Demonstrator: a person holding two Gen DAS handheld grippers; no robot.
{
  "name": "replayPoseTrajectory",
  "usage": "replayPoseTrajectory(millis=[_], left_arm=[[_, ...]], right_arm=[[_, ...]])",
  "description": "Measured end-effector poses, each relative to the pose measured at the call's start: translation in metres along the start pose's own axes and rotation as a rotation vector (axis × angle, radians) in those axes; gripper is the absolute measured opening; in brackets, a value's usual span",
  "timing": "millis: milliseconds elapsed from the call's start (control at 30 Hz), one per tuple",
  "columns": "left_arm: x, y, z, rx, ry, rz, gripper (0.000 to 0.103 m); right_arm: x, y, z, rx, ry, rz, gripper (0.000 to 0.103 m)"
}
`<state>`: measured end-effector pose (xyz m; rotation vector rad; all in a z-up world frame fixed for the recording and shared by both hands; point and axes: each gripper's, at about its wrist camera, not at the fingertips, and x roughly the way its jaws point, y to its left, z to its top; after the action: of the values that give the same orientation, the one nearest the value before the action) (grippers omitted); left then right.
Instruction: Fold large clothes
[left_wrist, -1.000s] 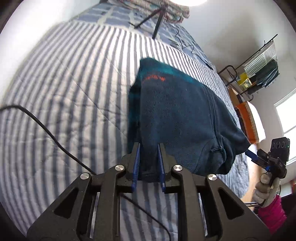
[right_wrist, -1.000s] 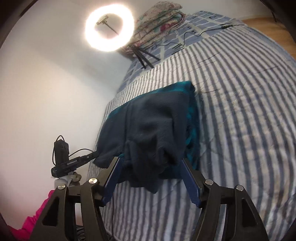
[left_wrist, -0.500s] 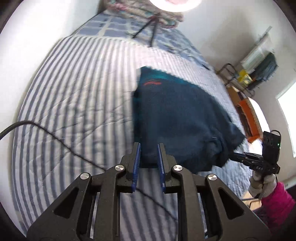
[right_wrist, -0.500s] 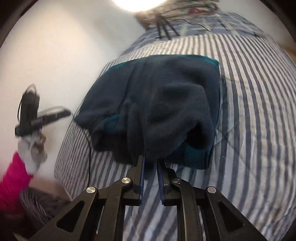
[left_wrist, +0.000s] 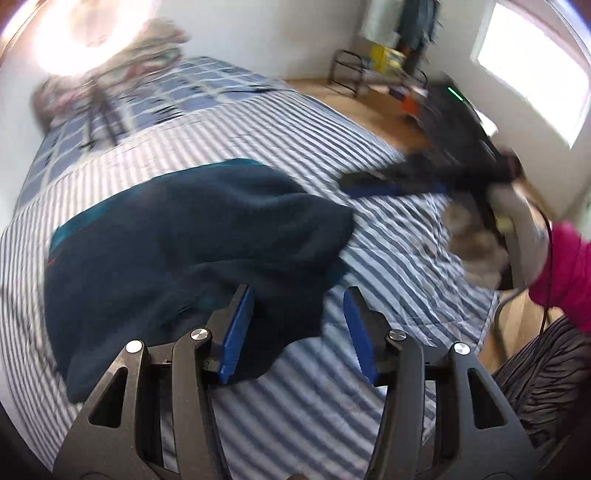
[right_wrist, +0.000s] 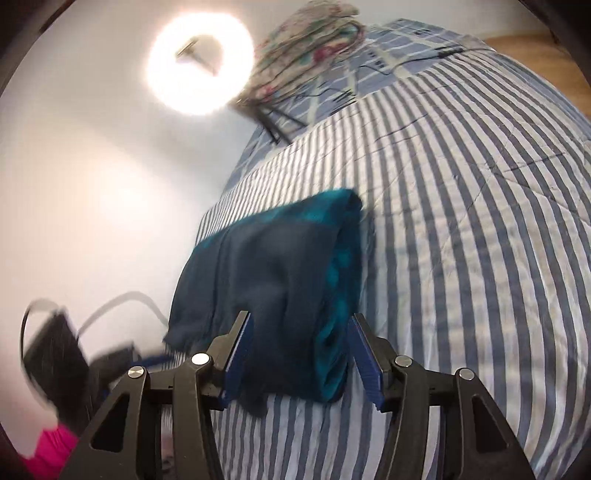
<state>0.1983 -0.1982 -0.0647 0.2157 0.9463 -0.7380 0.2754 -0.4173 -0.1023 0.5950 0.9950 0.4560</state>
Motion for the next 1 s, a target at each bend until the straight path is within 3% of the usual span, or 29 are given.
replayPoseTrajectory(millis=[233,267,300,367,433,500,633,733,800,867,1000], left_arm=[[0.058,-0.019,0.003,0.049,0.056,0.134,0.052],[0.067,-0.019,0.004,0.063,0.063,0.164,0.047],[0.07,-0.019,0.003,0.078,0.064,0.183,0.029],[0.075,-0.02,0.001,0.092,0.077,0.14,0.013],[0.073,-0.023,-0.004,0.134,0.076,0.143,0.01],[0.068,-0.022,-0.009,0.14,0.093,0.112,0.009],[0.071,-0.016,-0.019,0.106,0.112,0.085,0.007],[0.077,-0.018,-0.024,0.101,0.125,0.055,0.006],[0.07,-0.015,-0.024,0.083,0.137,0.036,0.006],[0.056,-0.009,-0.022,0.048,0.135,-0.007,0.007],[0.009,0.019,-0.017,-0.064,0.068,-0.084,0.011]], right_arm=[[0.04,-0.025,0.016,0.081,0.033,0.072,0.056],[0.046,-0.023,0.016,0.076,0.043,0.077,0.055],[0.048,-0.023,0.012,0.072,0.051,0.086,0.052],[0.054,-0.017,0.012,0.05,0.07,0.108,0.03],[0.056,-0.008,0.013,0.003,0.075,0.073,0.011],[0.052,0.003,0.017,-0.045,0.073,0.062,0.005],[0.04,0.019,0.031,-0.144,0.044,0.004,0.004],[0.053,0.02,0.022,-0.208,0.08,-0.17,0.011],[0.049,0.023,0.017,-0.222,0.08,-0.177,0.015],[0.03,0.032,0.018,-0.239,0.022,-0.161,0.019],[-0.002,0.063,0.016,-0.345,-0.092,-0.118,0.028]])
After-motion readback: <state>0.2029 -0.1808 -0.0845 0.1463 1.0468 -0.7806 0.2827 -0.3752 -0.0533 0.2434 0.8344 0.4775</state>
